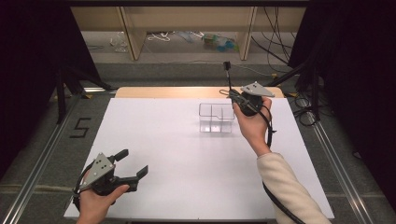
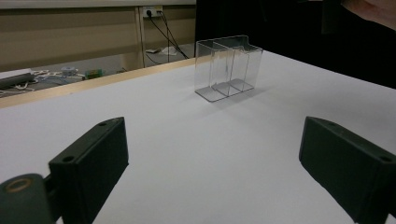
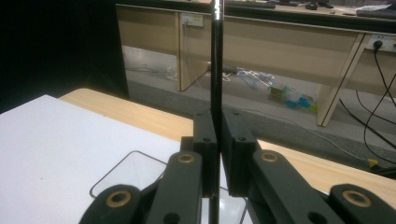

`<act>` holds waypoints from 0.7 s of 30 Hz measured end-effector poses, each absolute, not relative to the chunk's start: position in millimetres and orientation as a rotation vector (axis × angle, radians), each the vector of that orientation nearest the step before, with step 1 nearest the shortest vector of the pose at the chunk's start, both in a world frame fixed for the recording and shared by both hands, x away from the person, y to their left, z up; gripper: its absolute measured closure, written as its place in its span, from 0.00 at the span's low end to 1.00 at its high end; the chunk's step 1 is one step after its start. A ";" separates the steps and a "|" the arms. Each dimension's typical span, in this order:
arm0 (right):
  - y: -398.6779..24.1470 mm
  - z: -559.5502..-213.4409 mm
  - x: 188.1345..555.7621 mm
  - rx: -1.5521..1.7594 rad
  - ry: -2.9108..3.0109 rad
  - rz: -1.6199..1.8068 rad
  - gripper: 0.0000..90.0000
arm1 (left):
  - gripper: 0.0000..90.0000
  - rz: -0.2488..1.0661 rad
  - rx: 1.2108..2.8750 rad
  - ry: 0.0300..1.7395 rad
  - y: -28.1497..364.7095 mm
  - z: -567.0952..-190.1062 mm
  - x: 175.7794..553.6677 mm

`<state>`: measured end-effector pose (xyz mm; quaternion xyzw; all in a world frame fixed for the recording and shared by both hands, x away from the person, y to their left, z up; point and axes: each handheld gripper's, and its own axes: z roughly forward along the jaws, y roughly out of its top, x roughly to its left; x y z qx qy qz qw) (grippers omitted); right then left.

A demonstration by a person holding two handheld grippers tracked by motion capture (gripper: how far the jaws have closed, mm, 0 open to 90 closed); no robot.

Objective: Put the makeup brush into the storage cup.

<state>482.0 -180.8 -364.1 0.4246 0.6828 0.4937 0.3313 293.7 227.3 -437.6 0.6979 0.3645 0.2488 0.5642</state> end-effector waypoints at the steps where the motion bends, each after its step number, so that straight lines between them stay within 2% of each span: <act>1: -180.5 -364.4 482.5 1.106 1.779 1.299 0.95 | 0.09 0.586 1.642 0.857 227.4 -437.7 293.8; 21: -178.0 -363.6 484.3 1.099 1.791 1.297 0.95 | 0.09 0.585 1.643 0.858 227.0 -437.9 293.5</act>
